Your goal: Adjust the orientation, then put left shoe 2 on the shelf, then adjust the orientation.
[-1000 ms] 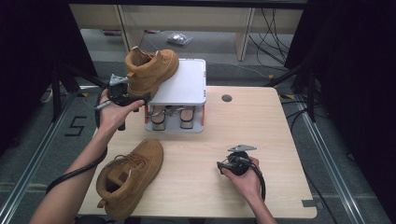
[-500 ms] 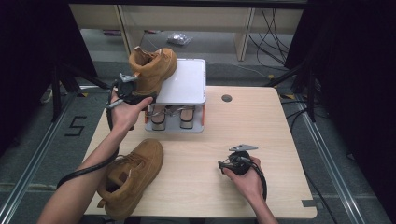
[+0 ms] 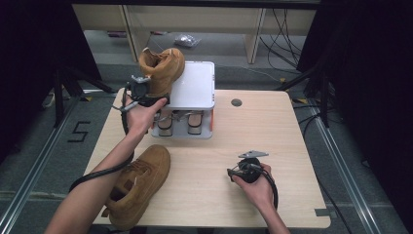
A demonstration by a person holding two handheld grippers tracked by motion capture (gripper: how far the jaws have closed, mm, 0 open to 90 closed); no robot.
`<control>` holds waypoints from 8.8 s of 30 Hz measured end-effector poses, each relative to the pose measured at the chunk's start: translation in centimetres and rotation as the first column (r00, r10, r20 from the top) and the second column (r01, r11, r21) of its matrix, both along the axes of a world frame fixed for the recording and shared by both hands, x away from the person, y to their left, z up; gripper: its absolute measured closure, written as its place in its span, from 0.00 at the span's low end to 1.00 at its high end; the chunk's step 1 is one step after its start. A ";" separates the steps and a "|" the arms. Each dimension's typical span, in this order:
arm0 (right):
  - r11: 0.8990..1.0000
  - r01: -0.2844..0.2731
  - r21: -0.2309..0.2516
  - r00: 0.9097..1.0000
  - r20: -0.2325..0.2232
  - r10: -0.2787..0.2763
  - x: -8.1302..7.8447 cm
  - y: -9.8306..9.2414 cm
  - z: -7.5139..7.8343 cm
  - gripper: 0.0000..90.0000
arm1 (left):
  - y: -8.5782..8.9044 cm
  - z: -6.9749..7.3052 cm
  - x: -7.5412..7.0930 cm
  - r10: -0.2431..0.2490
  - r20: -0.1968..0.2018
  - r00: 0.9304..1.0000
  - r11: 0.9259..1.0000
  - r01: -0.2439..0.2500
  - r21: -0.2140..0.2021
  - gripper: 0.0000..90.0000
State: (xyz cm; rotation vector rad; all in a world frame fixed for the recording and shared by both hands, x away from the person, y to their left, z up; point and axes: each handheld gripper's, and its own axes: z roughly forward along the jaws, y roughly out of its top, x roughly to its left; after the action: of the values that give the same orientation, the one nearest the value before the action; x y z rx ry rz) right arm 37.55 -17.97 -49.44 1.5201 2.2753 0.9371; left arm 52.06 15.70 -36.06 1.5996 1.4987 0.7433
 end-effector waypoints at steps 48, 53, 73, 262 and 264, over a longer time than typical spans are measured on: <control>1.000 -0.012 -0.010 1.000 -0.002 0.012 -0.1 -0.3 -0.3 0.53 | 0.7 0.8 -1.1 -0.101 0.036 0.994 0.995 0.102 -0.021 0.20; 1.000 -0.021 -0.008 1.000 0.017 0.021 0.0 -0.5 -0.3 0.53 | 1.2 0.8 -1.6 -0.138 0.094 0.986 0.990 0.139 -0.010 0.21; 1.000 -0.010 0.004 1.000 0.008 0.010 -0.1 -0.4 0.5 0.53 | 8.4 -0.5 -8.4 -0.206 0.174 0.963 0.972 0.222 -0.081 0.24; 0.997 -0.081 -0.016 0.996 0.024 0.081 0.2 1.5 1.3 0.53 | 7.4 -1.5 -19.2 -0.453 0.017 0.892 0.735 0.384 -0.559 0.88; 0.997 -0.075 -0.017 0.997 0.015 0.075 0.1 1.5 1.4 0.53 | 7.1 -1.0 -18.9 -0.461 0.025 0.887 0.730 0.395 -0.558 0.88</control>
State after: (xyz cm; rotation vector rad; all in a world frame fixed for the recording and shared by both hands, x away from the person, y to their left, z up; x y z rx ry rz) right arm 37.67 -16.44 -48.04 1.4242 2.3376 0.9441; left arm 33.16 22.83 -37.11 1.4581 1.1926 -0.0600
